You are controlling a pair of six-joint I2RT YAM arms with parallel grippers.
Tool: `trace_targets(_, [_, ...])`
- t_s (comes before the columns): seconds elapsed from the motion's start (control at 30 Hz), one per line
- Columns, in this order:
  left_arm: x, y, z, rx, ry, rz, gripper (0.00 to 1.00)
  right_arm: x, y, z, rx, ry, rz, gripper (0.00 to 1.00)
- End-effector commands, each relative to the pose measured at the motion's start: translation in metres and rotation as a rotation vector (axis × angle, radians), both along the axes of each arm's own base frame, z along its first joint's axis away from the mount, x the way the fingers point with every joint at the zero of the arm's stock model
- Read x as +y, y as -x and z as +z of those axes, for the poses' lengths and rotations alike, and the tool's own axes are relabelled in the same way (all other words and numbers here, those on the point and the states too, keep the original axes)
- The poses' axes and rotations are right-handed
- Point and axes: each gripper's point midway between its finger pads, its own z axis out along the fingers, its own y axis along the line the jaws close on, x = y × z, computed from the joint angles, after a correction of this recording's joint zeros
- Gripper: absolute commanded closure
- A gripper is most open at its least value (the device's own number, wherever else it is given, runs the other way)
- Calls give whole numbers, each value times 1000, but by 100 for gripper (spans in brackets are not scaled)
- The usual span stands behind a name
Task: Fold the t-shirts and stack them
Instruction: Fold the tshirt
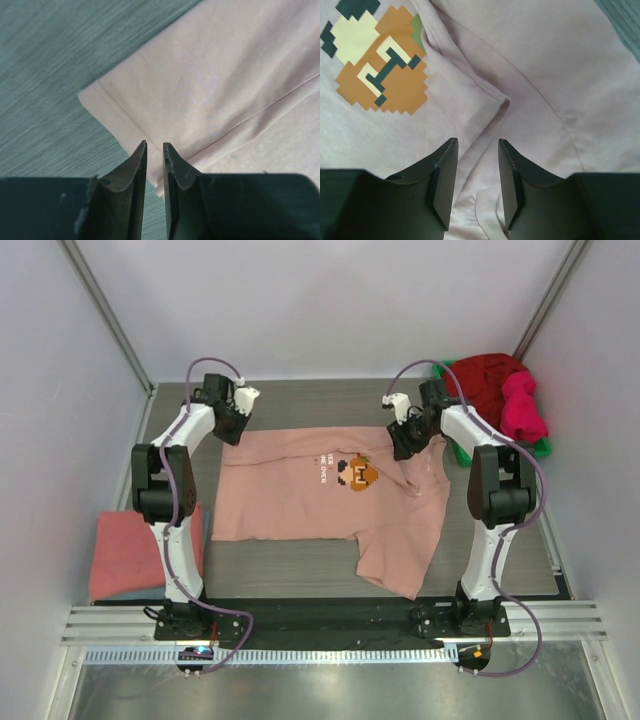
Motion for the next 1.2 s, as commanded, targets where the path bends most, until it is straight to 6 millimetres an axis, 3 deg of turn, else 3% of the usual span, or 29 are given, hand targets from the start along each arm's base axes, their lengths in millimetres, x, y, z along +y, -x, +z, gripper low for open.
trace_targets(0.0, [1,3,0,13,12,12,81,22,-4,23,7,-99,56,56])
trace_targets(0.27, [6,17,-25,75,-20,-5,83,24,-16,14,13,-101,63,55])
trace_targets(0.7, [11,29,-41,117,-55,-20,84,25,-34,-8,27,-89,71,56])
trace_targets(0.77, [12,29,-41,117,-56,-18,84,26,-35,-8,28,-98,72,63])
trace_targets(0.83, [11,28,-41,115,-57,-20,84,28,-35,-5,24,-105,76,81])
trace_targets(0.93, [11,29,-41,115,-61,-19,84,31,-31,8,4,-118,84,95])
trace_targets(1.1, [12,29,-44,116,-71,-23,84,47,-8,39,-47,-121,149,99])
trace_targets(1.17, [13,28,-44,111,-74,-23,84,65,20,45,-42,-105,229,99])
